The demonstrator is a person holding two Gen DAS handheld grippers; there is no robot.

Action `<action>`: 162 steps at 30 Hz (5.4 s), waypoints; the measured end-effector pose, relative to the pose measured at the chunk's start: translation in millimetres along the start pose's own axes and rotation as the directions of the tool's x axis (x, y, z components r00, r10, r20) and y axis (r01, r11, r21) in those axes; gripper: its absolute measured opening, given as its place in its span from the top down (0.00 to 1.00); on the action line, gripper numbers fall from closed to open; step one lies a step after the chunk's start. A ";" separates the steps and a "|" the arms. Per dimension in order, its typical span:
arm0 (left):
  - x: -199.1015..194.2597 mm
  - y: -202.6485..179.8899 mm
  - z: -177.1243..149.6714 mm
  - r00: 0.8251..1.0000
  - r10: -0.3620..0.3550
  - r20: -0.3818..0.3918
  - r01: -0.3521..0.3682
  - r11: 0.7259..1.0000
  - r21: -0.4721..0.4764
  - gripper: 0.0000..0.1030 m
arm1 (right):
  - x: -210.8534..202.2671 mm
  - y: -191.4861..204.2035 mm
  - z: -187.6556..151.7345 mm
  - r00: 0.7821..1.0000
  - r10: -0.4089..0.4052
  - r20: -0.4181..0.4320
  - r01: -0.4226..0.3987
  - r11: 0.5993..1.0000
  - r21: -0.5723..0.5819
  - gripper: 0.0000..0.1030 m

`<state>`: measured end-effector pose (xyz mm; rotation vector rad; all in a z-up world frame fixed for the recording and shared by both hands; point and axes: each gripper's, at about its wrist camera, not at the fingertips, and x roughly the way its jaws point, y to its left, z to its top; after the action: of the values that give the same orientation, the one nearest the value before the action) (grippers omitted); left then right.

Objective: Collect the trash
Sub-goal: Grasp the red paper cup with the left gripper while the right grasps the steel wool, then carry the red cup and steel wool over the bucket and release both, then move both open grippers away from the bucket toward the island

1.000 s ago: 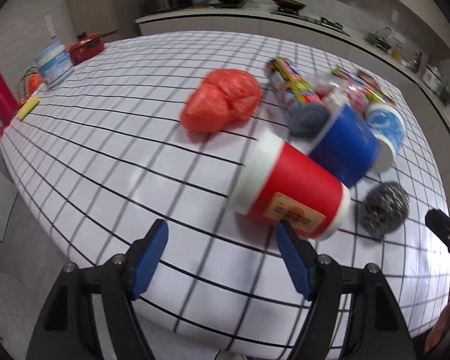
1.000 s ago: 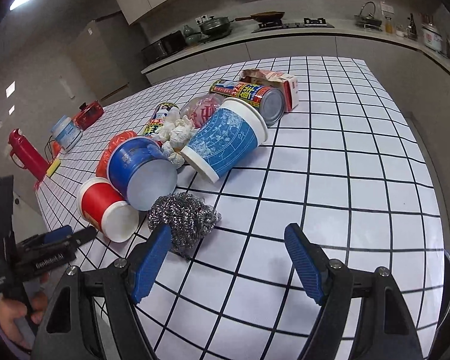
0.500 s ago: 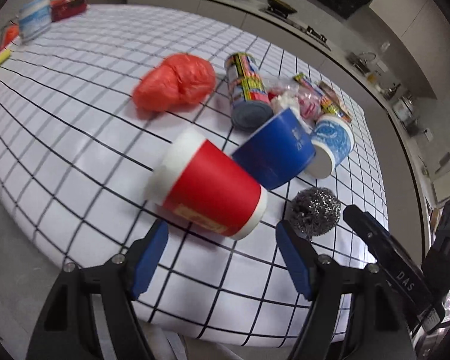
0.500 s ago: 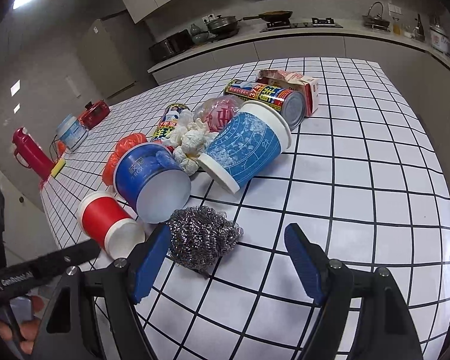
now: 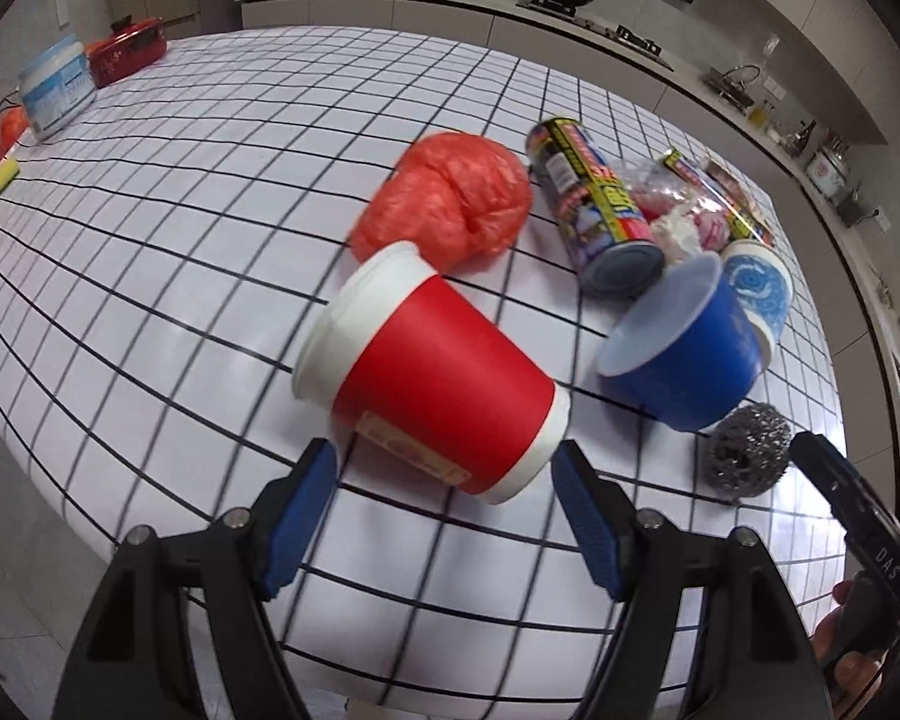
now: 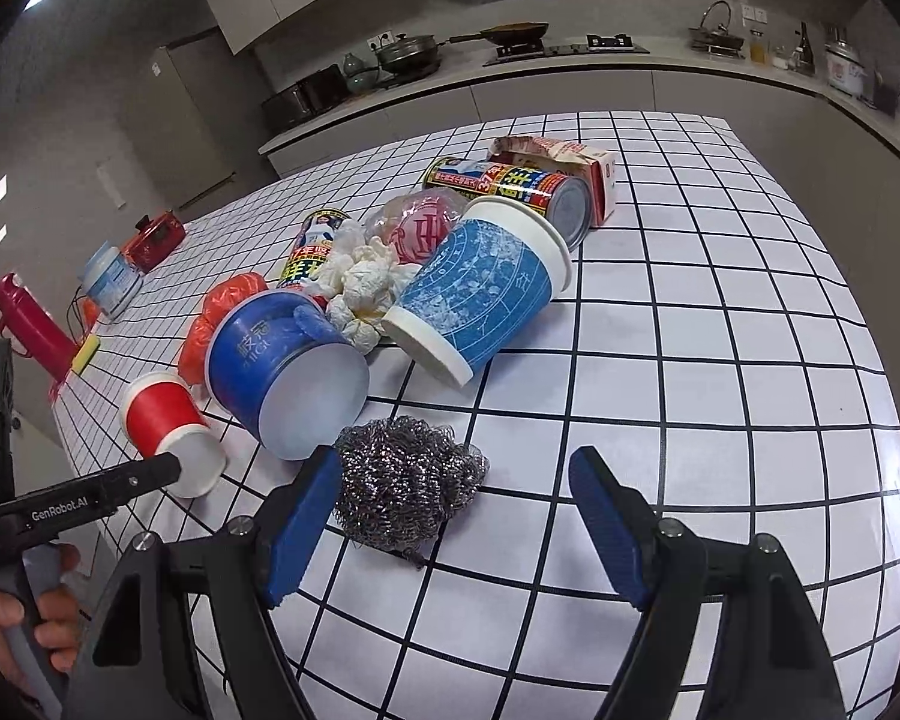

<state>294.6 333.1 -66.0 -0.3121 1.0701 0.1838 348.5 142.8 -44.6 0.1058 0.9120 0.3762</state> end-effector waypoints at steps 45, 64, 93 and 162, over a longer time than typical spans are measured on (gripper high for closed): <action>27.7 52.7 25.8 0.990 -0.115 -0.077 0.105 0.987 -0.125 0.25 | 24.6 31.4 -0.6 0.997 -0.071 -0.025 0.071 0.997 -0.006 0.23; 29.9 57.0 29.5 0.995 -0.086 -0.047 0.082 0.993 -0.085 0.33 | 38.4 29.2 0.7 0.994 -0.096 -0.043 0.096 0.995 0.008 0.23; -50.8 -53.6 21.9 0.911 -0.410 0.050 0.385 0.886 0.259 0.42 | -56.2 -38.2 -22.4 0.969 -0.220 0.107 0.192 0.954 0.229 0.47; -29.6 -173.7 -21.7 0.976 -0.200 -0.084 0.213 0.959 0.188 0.24 | -100.1 -190.1 -18.3 0.987 -0.136 0.088 0.104 0.950 0.295 0.29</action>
<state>314.2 162.4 -21.4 -0.2513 1.1024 -0.1196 330.8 -71.4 -27.7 0.3357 0.8581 0.1195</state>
